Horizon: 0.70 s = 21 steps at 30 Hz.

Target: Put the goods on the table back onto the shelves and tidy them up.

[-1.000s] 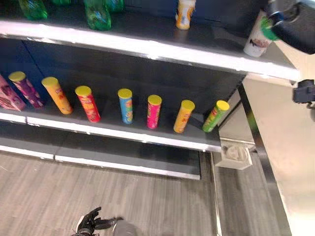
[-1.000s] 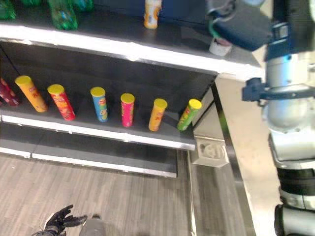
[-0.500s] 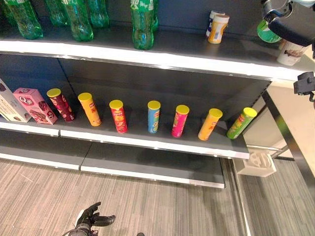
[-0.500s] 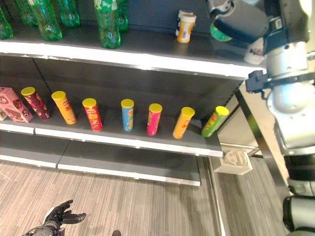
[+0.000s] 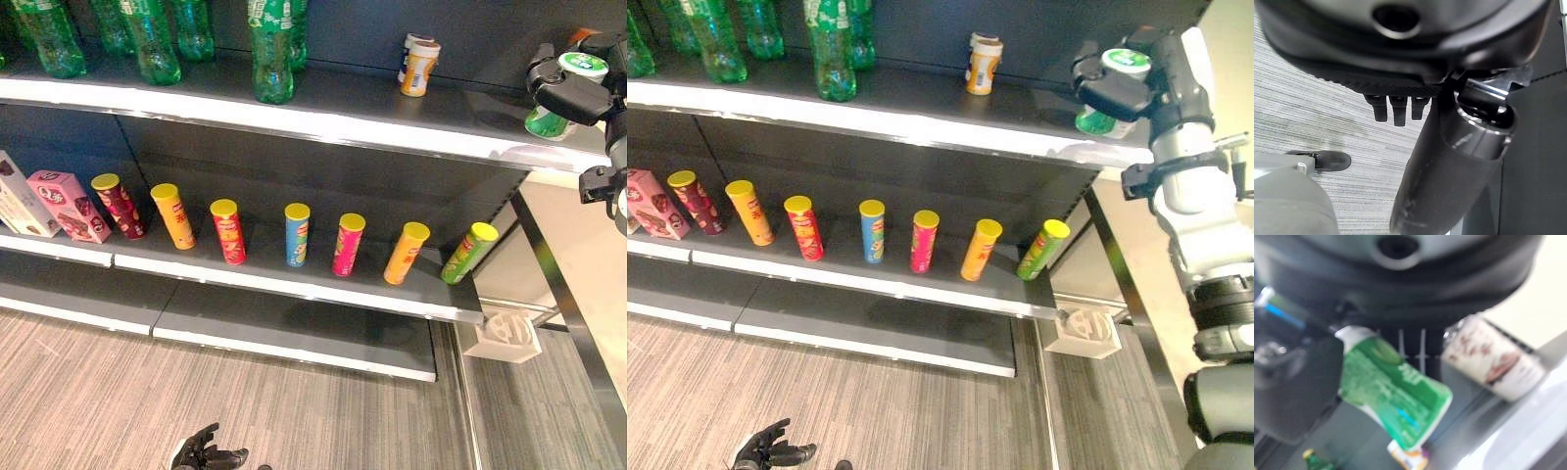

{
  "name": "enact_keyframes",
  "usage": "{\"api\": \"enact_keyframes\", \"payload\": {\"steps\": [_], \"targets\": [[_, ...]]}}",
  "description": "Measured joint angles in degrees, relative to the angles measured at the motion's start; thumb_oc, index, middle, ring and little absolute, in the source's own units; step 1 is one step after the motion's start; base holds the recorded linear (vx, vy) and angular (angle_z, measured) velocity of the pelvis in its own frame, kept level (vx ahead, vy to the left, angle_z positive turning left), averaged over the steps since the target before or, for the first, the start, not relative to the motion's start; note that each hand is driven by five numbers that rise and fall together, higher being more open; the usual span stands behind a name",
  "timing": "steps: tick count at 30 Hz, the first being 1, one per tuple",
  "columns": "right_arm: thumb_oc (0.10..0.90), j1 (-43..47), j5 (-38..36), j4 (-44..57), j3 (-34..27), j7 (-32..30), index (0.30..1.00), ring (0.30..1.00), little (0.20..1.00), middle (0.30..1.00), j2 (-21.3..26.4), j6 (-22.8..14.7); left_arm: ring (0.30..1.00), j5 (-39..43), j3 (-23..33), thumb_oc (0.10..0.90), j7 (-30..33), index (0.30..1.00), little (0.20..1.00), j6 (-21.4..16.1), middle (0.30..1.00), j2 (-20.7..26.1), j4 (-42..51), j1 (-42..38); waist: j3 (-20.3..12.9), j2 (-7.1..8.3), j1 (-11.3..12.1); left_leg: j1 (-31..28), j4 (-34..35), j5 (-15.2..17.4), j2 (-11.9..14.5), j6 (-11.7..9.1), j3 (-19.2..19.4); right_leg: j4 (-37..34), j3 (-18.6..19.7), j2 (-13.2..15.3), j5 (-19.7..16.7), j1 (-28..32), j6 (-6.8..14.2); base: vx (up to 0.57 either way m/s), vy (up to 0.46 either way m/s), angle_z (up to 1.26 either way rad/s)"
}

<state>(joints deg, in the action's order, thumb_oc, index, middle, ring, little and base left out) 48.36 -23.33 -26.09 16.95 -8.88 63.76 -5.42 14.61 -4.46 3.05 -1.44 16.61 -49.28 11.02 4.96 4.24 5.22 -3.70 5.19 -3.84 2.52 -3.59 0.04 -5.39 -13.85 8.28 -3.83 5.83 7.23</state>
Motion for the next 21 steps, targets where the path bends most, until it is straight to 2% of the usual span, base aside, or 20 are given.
{"api": "enact_keyframes", "payload": {"steps": [8,9,17,21], "targets": [[0.400,0.7,0.3,-4.0,0.1,-0.1,0.300,0.300,0.300,0.300,0.0,0.2,0.900,0.1,0.1,0.800,0.1,0.900,0.900,0.0,0.900,0.1,-0.6,0.8,0.1,0.29,2.6,1.9,0.0,-0.4,-0.3,0.0,-2.3,0.0,-2.3,0.1,0.2,-0.6,-0.1,0.02,0.002,0.16],[0.400,2.2,0.8,-7.9,0.5,-0.3,0.300,0.300,0.300,0.300,0.0,1.0,0.900,0.9,0.1,0.800,0.1,0.900,0.900,0.0,0.900,0.1,-0.6,0.9,0.3,0.52,3.3,2.4,0.0,-0.5,-0.4,0.0,-2.8,0.0,-3.1,0.2,0.3,-0.7,0.0,0.02,-0.002,0.20],[0.400,3.9,1.9,-14.4,0.4,-2.5,0.300,0.300,0.300,0.300,0.0,2.2,0.900,1.2,0.0,0.800,0.1,0.900,0.900,0.0,0.900,0.4,-0.2,1.2,0.5,0.75,4.0,4.8,0.0,-1.1,-0.9,-0.2,-5.8,0.0,-6.2,0.5,0.7,-1.4,0.0,0.03,-0.003,0.20],[0.400,4.2,1.9,-16.4,0.3,-2.8,0.300,0.300,0.300,0.300,0.0,2.3,0.900,1.3,0.0,0.800,0.2,0.900,0.900,-0.1,0.900,0.5,-0.1,0.9,0.5,0.71,5.1,5.0,0.0,-1.2,-1.2,-0.1,-6.3,0.0,-6.5,0.7,0.9,-1.5,0.1,0.03,0.001,0.07]]}}
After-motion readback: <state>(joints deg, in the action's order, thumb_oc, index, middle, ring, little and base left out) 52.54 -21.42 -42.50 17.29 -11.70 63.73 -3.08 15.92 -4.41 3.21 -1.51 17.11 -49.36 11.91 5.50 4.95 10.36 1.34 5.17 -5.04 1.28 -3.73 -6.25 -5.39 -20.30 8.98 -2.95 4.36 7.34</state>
